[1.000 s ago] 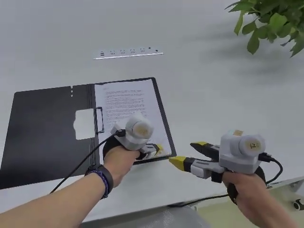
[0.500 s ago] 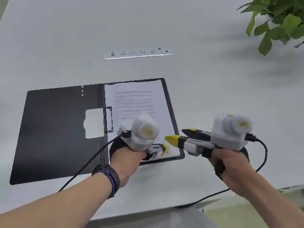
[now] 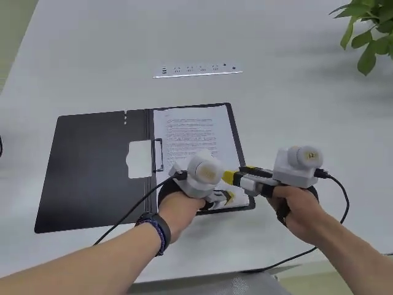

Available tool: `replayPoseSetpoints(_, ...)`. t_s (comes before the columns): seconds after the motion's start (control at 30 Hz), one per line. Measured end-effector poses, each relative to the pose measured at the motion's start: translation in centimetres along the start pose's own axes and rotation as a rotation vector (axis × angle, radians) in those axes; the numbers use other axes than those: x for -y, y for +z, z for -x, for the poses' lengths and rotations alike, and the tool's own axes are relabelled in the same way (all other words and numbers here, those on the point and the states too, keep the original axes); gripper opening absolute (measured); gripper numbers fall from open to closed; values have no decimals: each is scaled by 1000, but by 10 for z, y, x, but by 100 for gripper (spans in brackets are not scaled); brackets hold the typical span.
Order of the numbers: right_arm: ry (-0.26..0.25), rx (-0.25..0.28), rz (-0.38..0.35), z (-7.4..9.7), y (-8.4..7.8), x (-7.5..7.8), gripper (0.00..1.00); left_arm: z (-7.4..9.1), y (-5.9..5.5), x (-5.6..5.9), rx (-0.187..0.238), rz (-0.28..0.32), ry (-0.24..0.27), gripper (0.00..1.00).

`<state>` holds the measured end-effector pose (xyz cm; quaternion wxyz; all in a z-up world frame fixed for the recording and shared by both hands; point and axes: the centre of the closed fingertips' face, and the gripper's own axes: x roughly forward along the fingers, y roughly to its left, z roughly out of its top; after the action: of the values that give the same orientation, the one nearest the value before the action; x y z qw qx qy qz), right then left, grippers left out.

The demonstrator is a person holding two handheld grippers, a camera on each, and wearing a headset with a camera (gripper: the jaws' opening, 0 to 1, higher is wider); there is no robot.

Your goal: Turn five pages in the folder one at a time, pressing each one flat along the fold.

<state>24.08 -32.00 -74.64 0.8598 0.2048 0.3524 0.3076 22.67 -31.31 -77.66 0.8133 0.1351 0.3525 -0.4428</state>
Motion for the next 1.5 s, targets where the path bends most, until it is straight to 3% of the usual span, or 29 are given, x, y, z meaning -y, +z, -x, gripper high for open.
replayPoseSetpoints(0.2, -1, 24, -14, 5, 1, 2, 33, 7, 0, 4, -14, 24, -44, 68)
replayPoseSetpoints(0.4, 0, 46, -39, 11, -2, 3, 23, 18, 6, 9, 2, 10, -64, 72)
replayPoseSetpoints(0.73, 11, 83, -82, 15, -2, -4, 0, 46, 7, 5, 28, 14, -50, 72)
replayPoseSetpoints(0.93, 12, 99, -101, 14, -1, -10, 0, 66, 0, 1, 39, 19, -31, 73)
replayPoseSetpoints(1.17, 16, 114, -112, 15, 5, -18, 0, 91, -5, -13, 73, 66, 13, 73)
replayPoseSetpoints(1.5, 32, 124, -95, 8, 12, -36, 0, 125, -3, -31, 130, 95, 57, 73)
